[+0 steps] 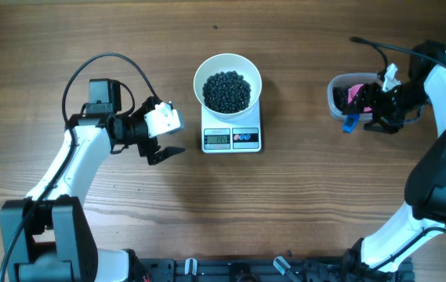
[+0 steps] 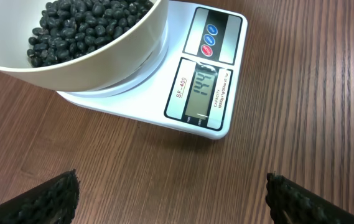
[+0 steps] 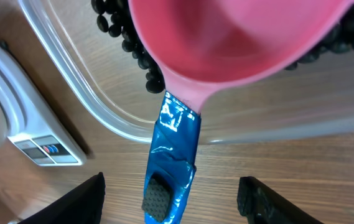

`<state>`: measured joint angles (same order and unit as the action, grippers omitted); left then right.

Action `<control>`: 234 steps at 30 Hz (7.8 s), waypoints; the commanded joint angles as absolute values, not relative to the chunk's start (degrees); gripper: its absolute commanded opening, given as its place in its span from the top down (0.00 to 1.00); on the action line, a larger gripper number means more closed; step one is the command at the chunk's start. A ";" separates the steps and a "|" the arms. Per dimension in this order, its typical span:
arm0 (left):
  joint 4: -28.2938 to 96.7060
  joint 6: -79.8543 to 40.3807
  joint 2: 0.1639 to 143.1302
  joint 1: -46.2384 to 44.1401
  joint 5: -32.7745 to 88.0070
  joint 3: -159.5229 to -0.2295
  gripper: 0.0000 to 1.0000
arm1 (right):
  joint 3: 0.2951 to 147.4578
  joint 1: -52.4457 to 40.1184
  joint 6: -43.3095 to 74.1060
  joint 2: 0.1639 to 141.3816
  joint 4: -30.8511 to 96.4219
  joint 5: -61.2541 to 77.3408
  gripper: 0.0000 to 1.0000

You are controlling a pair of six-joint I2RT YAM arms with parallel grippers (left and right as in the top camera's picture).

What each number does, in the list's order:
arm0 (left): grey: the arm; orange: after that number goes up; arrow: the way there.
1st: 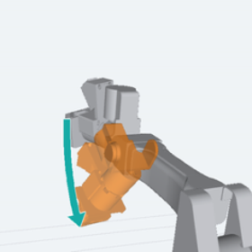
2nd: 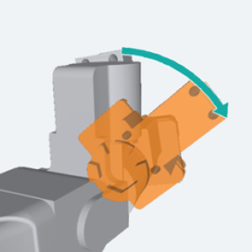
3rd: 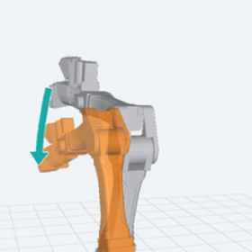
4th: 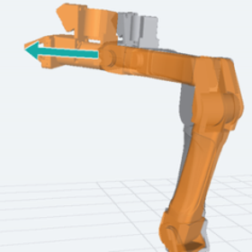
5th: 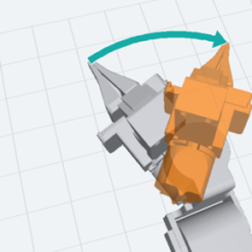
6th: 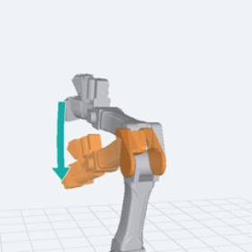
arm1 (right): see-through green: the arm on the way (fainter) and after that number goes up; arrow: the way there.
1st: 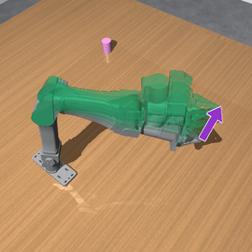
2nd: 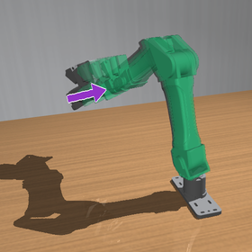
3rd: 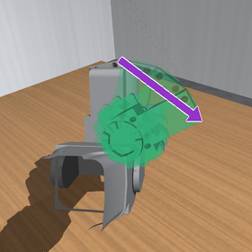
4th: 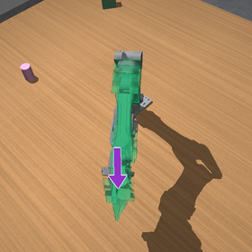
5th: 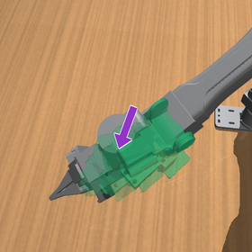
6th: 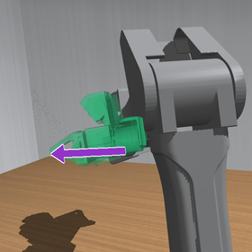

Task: Scoop item into bowl and weigh 150g on scale

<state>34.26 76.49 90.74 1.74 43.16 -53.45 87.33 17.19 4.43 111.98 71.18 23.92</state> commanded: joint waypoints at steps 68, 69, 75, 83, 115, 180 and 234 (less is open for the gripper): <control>34.24 77.58 89.58 2.04 43.35 -53.25 0.00 | 97.38 7.90 -21.52 105.71 73.21 -15.00 0.96; 34.24 77.58 89.58 2.04 43.35 -53.25 0.00 | 97.38 6.81 -22.50 106.32 73.08 -18.15 0.96; 34.24 77.58 89.58 2.04 43.35 -53.25 0.00 | 92.53 6.00 -22.28 108.64 72.23 -22.31 0.96; 34.24 77.58 89.58 2.04 43.35 -53.25 0.00 | 83.74 5.72 -22.02 109.54 68.97 -21.65 0.96; 34.24 77.58 89.58 2.04 43.35 -53.25 0.00 | 81.03 1.15 -16.10 111.18 67.09 -27.42 0.96; 34.24 77.58 89.58 2.04 43.35 -53.25 0.00 | 32.88 4.19 69.19 46.50 33.41 11.14 0.11; 34.24 77.58 89.58 2.04 43.35 -53.25 0.00 | 32.88 24.93 58.70 80.25 1.06 32.67 0.79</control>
